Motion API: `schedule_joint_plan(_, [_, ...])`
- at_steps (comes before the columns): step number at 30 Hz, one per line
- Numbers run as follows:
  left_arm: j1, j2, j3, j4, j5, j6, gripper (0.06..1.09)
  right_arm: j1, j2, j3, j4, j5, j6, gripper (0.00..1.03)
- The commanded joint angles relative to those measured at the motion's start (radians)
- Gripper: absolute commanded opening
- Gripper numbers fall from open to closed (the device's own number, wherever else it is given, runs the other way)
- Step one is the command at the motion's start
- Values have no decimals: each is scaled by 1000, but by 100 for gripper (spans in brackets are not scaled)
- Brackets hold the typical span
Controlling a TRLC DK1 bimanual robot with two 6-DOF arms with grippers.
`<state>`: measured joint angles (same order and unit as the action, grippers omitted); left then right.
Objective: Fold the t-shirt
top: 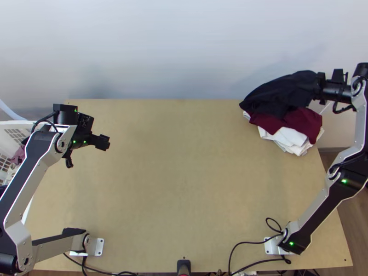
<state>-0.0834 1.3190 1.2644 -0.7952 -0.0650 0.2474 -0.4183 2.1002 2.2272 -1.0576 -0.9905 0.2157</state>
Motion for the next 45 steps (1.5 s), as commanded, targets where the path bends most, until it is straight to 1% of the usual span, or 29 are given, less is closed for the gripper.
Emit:
schedule_joint_plan(1, [-3, -23, -7, -9, -6, 0, 105, -33, -12, -66, -51, 35, -113, 3])
schedule_joint_plan(3, [-3, -27, -8, -9, -6, 0, 105, -45, -22, -110, -56, 62, -142, 3])
schedule_joint_plan(7, [-4, -30, -10, -15, -7, 1, 105, -73, -43, -176, -56, 70, -165, 3])
schedule_joint_plan(8, [-4, -30, -10, -15, -7, 3, 105, -77, -45, -187, -56, 78, -168, 11])
schedule_joint_plan(9, [-3, -32, -10, -15, -7, 4, 105, -80, -51, -201, -56, 85, -177, 25])
schedule_joint_plan(11, [-3, -33, -10, -16, -7, 10, 105, -88, -60, -224, -56, 107, -190, 60])
schedule_joint_plan(12, [-3, -33, -8, -16, -7, 12, 105, -89, -65, -233, -56, 127, -194, 74])
schedule_joint_plan(13, [-3, -33, -7, -16, -7, 15, 105, -91, -66, -239, -56, 150, -205, 83])
schedule_joint_plan(14, [-3, -33, -5, -16, -7, 16, 105, -97, -68, -242, -56, 174, -210, 89])
schedule_joint_plan(17, [-1, -33, 0, -16, -7, 20, 105, -131, -68, -256, -50, 224, -220, 98])
schedule_joint_plan(18, [-3, -33, 3, -16, -7, 20, 105, -149, -68, -262, -39, 234, -220, 98])
schedule_joint_plan(21, [1, -38, 6, -16, -7, 20, 105, -198, -97, -293, 11, 311, -210, 98])
schedule_joint_plan(25, [5, -47, 6, -16, -7, 20, 105, -221, -235, -397, 200, 435, -200, 98])
schedule_joint_plan(27, [7, -49, 6, -16, -7, 20, 105, -217, -318, -442, 283, 467, -200, 98])
schedule_joint_plan(28, [8, -50, 6, -16, -7, 20, 105, -206, -355, -452, 304, 467, -200, 98])
schedule_joint_plan(30, [8, -55, 7, -16, -7, 20, 105, -175, -416, -462, 337, 475, -200, 98])
schedule_joint_plan(32, [8, -56, 12, -19, -7, 20, 105, -123, -468, -477, 380, 509, -193, 98])
schedule_joint_plan(34, [10, -58, 21, -24, -7, 20, 105, -50, -520, -538, 487, 590, -193, 98])
schedule_joint_plan(36, [13, -60, 29, -29, -7, 20, 105, 21, -566, -646, 662, 661, -193, 98])
schedule_joint_plan(37, [13, -60, 30, -30, -7, 21, 105, 56, -574, -692, 726, 702, -193, 98])
schedule_joint_plan(38, [14, -61, 33, -33, -7, 21, 105, 90, -575, -724, 765, 731, -196, 98])
schedule_joint_plan(41, [17, -69, 38, -44, -9, 23, 105, 144, -532, -755, 778, 751, -177, 98])
schedule_joint_plan(43, [25, -75, 44, -55, -9, 23, 105, 177, -499, -784, 795, 791, -177, 98])
schedule_joint_plan(45, [36, -79, 46, -61, -9, 26, 105, 194, -468, -830, 867, 834, -177, 98])
